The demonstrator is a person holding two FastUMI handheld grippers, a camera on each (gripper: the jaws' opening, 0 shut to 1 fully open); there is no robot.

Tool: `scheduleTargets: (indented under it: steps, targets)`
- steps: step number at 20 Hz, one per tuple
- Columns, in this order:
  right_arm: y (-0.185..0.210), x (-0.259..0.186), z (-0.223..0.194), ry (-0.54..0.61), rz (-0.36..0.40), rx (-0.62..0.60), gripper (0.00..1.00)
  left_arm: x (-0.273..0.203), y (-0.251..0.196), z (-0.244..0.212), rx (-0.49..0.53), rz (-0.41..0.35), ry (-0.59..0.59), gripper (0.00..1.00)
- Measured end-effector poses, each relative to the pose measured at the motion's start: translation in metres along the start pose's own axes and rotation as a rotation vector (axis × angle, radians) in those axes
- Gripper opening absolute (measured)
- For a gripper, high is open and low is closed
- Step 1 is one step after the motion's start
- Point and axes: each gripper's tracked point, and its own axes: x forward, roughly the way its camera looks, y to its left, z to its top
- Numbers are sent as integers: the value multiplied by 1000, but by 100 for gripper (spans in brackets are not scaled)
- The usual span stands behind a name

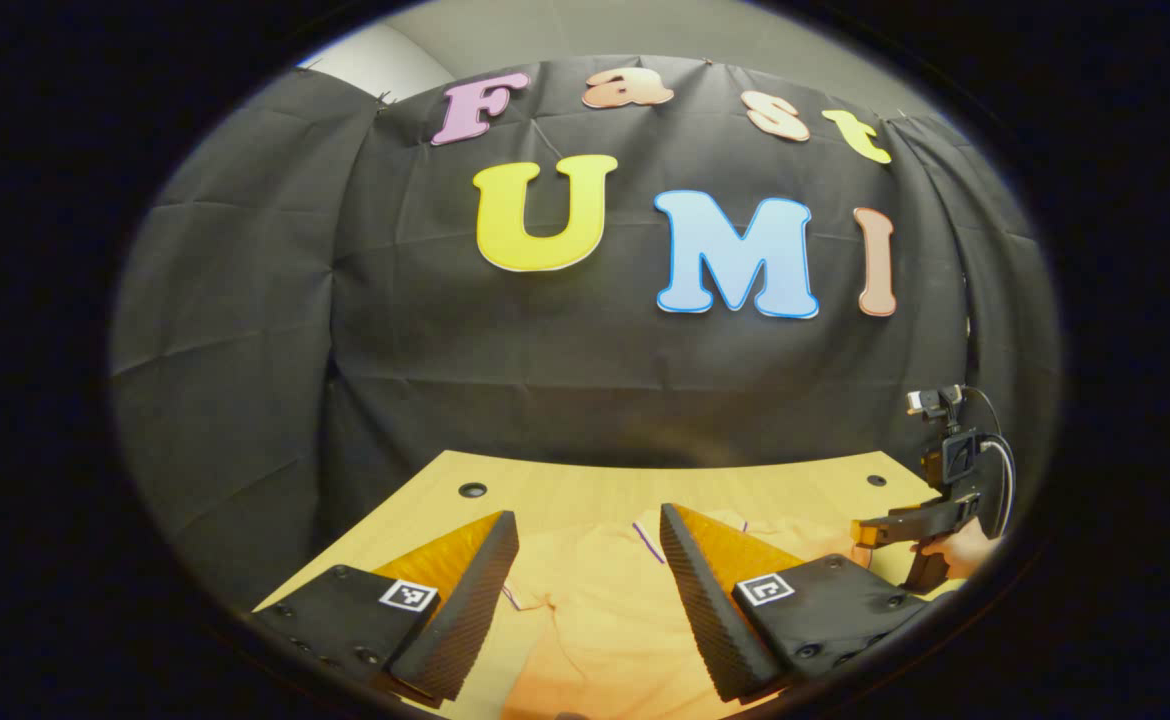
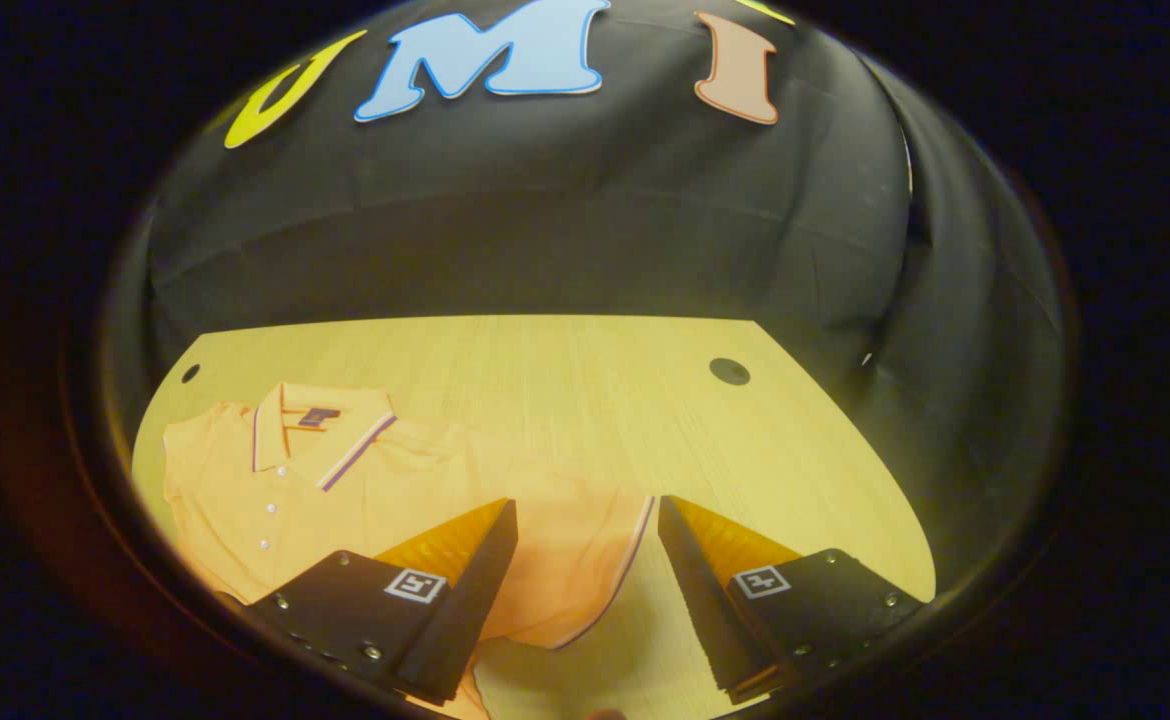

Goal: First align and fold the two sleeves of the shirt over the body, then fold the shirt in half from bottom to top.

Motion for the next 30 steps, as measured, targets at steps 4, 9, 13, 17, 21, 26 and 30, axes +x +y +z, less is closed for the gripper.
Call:
scheduleTargets:
  steps: [4,9,13,17,21,26,30]
  targets:
    - [-14,28,-5,14,-25,5,89,-2,7,-2,-12,31,-1,94]
    - [-22,51,-14,60,-35,17,89,-15,16,-6,-17,70,2,94]
    - [-23,60,-19,79,-24,42,89,-17,18,-9,-30,85,9,94]
    - [-22,60,-19,95,-1,103,89,-16,15,-13,-37,83,18,94]
    - [-23,61,-18,86,-7,115,60,-12,8,-15,-39,68,21,94]
    - [-11,59,-16,91,12,136,34,-12,3,-13,-32,56,17,93]
    - [-10,65,-14,73,5,114,3,-14,6,-14,-34,66,17,93]
